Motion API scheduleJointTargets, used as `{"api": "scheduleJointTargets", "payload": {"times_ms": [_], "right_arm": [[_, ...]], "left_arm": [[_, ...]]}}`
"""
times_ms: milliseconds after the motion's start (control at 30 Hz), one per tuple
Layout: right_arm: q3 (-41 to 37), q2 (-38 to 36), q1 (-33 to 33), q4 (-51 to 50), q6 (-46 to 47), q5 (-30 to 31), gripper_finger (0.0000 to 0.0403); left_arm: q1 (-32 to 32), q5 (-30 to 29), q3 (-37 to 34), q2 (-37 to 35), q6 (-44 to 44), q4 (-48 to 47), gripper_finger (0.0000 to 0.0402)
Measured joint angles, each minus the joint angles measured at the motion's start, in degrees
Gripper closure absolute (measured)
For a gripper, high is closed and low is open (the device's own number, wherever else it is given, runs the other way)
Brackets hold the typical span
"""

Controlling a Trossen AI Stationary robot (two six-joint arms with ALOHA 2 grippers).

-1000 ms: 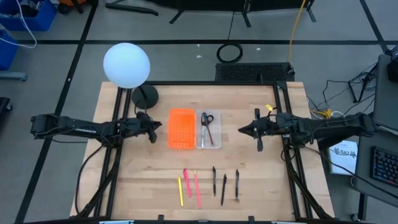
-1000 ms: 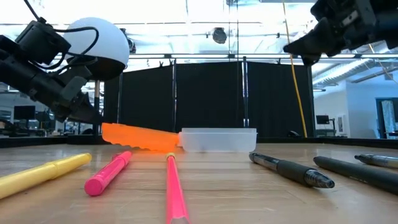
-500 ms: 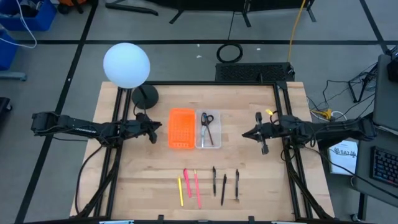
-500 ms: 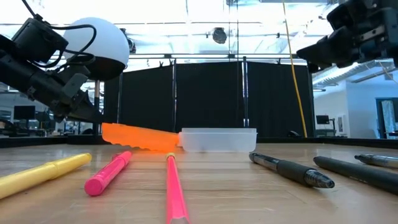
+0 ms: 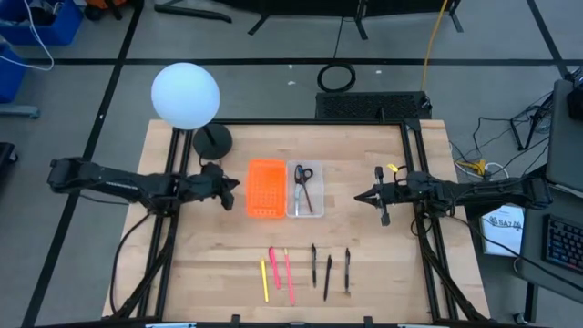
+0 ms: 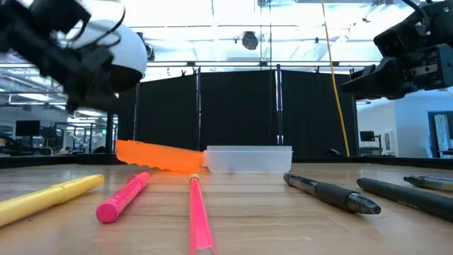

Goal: Pick & place school supplies into a supply box
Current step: Put the yellow pen into the orange supply box

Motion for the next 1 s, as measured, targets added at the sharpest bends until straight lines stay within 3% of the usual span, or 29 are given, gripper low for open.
{"api": "scheduleJointTargets", "payload": {"times_ms": [167, 300, 400, 467, 667, 833, 1000], "right_arm": [[0.0, 0.0, 0.0, 0.4, 0.1, 0.0, 0.0403], [0.0, -0.1, 0.0, 0.4, 2.5, -0.3, 0.0403], [0.0, -0.5, 0.0, 0.4, 3.3, -5.8, 0.0403], [0.0, -1.5, 0.0, 0.7, 4.8, -10.7, 0.0403], [0.0, -5.6, 0.0, 3.0, 8.2, -17.8, 0.0403], [0.0, -9.1, 0.0, 3.0, 8.2, -19.7, 0.0403], [-0.5, -10.1, 0.0, 2.5, 8.3, -19.8, 0.0403]], "left_arm": [[-10.1, -3.7, 21.3, 7.7, -11.1, -25.1, 0.0398], [-18.4, -3.7, 39.0, 18.2, -31.6, -50.9, 0.0399], [-24.9, -1.3, 50.5, 27.5, -46.1, -68.0, 0.0399], [-29.1, 0.3, 57.1, 33.3, -52.2, -74.4, 0.0400], [-39.3, -2.9, 69.0, 44.6, -61.6, -77.8, 0.0400], [-44.0, -0.7, 68.9, 50.7, -70.8, -75.0, 0.0400], [-44.7, 4.3, 68.5, 56.4, -77.8, -68.2, 0.0400]]}}
